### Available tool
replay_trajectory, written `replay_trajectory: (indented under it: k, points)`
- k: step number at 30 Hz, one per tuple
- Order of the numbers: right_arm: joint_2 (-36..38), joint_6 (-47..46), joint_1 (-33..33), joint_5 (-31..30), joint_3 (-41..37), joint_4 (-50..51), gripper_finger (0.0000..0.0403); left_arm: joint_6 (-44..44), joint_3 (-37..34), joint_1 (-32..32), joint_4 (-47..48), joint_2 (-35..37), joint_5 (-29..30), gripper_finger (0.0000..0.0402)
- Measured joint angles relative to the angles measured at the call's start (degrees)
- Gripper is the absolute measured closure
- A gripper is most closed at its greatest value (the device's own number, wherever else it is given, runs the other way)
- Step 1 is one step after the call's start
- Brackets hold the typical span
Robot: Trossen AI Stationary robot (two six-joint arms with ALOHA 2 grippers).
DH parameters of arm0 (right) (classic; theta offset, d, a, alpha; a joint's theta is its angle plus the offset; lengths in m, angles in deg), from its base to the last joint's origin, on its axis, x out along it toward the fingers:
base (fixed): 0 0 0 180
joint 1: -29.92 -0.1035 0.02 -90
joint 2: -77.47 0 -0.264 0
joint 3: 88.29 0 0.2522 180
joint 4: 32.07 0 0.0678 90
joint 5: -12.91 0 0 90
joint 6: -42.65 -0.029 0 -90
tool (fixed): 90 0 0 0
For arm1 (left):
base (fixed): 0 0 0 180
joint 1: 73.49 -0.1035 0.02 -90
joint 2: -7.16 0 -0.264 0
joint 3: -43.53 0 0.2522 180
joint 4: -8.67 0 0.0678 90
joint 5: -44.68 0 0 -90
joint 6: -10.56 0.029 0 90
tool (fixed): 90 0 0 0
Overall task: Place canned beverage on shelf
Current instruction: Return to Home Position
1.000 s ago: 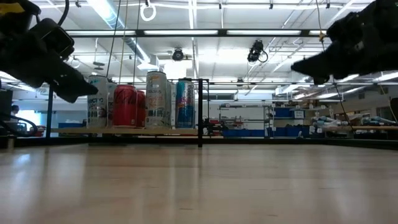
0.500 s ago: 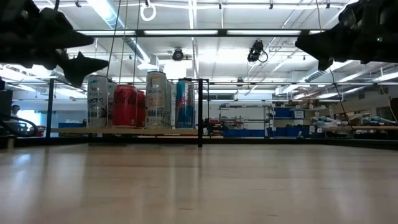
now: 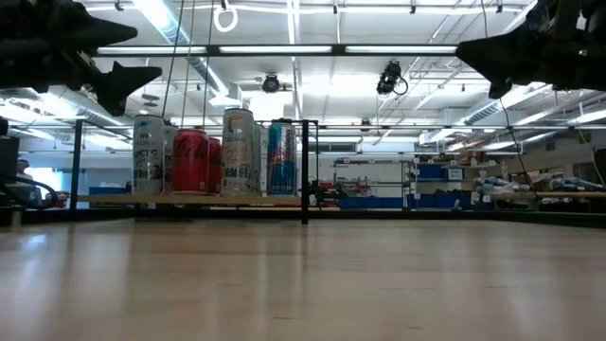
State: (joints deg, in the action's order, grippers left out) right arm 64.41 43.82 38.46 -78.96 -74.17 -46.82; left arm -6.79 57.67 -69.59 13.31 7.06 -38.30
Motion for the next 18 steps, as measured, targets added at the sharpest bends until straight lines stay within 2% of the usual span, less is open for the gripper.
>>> replay_trajectory:
  k: [11, 18]
  points:
    - [9.73, 0.0, 0.0, 0.0, 0.0, -0.15, 0.0323, 0.03, 0.0, 0.02, 0.44, -0.11, 0.01, 0.0095]
    - [13.01, 0.0, 0.5, 0.0, 0.0, -0.6, 0.0323, 0.02, 0.0, 0.02, 0.42, -0.14, 0.01, 0.0095]
